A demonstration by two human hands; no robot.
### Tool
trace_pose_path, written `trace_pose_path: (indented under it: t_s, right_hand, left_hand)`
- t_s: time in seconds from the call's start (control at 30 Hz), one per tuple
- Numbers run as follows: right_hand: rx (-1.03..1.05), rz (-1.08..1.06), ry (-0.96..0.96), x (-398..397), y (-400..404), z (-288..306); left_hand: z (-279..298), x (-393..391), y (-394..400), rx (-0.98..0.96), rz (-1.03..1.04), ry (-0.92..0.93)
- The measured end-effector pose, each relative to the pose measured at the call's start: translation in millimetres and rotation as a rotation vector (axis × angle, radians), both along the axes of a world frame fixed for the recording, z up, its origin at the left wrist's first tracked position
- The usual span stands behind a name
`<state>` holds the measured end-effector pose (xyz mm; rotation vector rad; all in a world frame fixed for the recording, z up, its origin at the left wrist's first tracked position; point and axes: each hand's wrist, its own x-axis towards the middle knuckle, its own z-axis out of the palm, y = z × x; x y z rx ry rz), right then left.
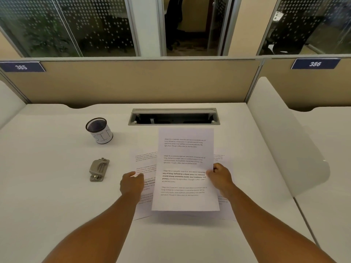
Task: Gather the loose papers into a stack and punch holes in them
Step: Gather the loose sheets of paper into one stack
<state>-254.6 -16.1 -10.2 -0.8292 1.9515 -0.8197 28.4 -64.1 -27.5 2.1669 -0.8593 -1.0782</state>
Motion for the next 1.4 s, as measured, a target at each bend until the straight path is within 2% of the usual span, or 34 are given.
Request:
trace_pose_path:
  t_s: [0.1,0.23,0.43,0.57,0.83,1.03,1.17,1.33,1.4]
  right_hand:
    - [0.007,-0.008,0.002,1,-5,-2]
    - [0.018,-0.003,0.013,3,-11,-5]
    - [0.056,-0.012,0.039,5,-16,-11]
    - [0.071,-0.012,0.047,4,-18,-12]
    - [0.065,-0.008,0.034,4,-20,-9]
    - [0.058,-0.009,0.005,5,-18,-6]
    - [0.055,-0.018,-0.001,5,-18,-6]
    - [0.055,-0.015,-0.027,7,-18,-6]
    - [0.059,-0.010,-0.032,8,-18,-6]
  left_hand:
    - [-6,1,-6,0.105,-0.070,-0.200]
    - [-5,-4,-7,0.222,-0.163,-0.361]
    - [-4,-16,-10,0.247,-0.268,-0.471]
    - [-5,-18,-11,0.255,-0.266,-0.496]
    - [-11,-18,-19,0.273,-0.169,-0.351]
    - [-17,-9,-16,0.323,-0.259,-0.377]
    - [-15,-10,-16,0.282,-0.230,-0.355]
    - [-15,-9,-16,0.137,-0.099,-0.027]
    - [-15,-7,-16,0.101,-0.060,0.041]
